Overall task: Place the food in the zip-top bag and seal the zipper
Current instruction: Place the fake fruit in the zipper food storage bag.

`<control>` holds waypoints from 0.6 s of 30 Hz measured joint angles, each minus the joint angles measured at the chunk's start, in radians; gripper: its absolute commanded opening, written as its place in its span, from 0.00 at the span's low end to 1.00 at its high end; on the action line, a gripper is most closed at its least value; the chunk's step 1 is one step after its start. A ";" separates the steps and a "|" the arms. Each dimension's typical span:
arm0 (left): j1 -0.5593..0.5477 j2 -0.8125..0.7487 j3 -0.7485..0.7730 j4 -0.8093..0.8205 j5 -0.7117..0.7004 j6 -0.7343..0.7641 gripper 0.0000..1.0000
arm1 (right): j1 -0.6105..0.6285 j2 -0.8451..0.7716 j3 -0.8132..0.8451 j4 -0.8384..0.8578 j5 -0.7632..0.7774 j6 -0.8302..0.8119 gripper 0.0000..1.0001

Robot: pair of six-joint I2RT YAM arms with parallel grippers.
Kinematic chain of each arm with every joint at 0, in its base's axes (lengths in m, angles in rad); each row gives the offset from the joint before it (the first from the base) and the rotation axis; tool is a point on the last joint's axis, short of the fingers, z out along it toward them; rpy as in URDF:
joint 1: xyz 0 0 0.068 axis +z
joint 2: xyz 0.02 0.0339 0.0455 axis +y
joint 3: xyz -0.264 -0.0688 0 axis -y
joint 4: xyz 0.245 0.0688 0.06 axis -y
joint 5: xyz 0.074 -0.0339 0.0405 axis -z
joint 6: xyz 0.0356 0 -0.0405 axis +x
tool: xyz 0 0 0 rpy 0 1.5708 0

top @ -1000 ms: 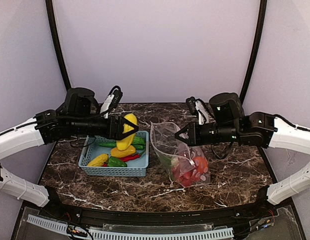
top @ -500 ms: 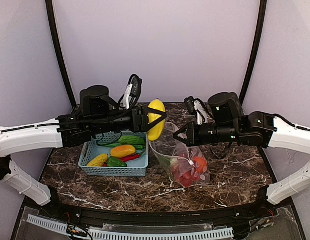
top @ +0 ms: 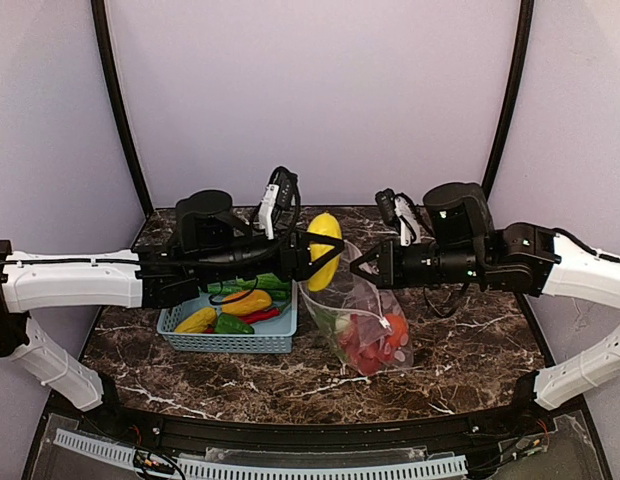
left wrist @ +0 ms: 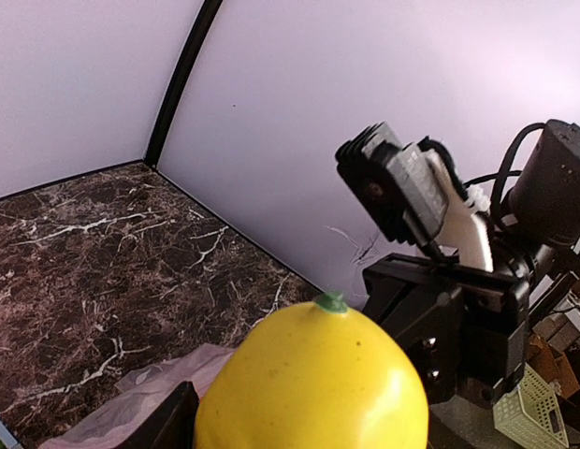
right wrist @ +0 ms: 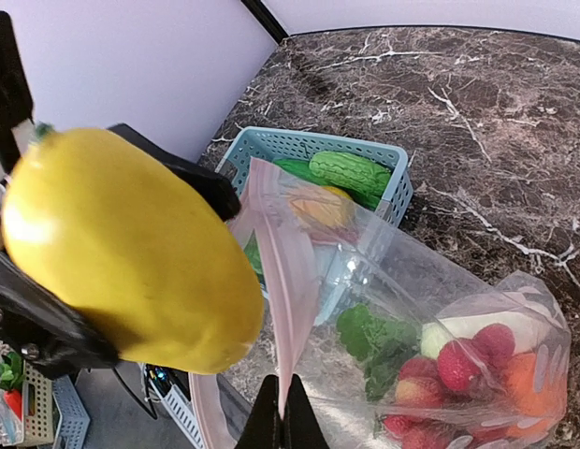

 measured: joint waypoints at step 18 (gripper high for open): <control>-0.034 0.057 -0.031 -0.056 -0.041 0.051 0.70 | 0.000 -0.018 0.000 0.000 0.016 0.014 0.00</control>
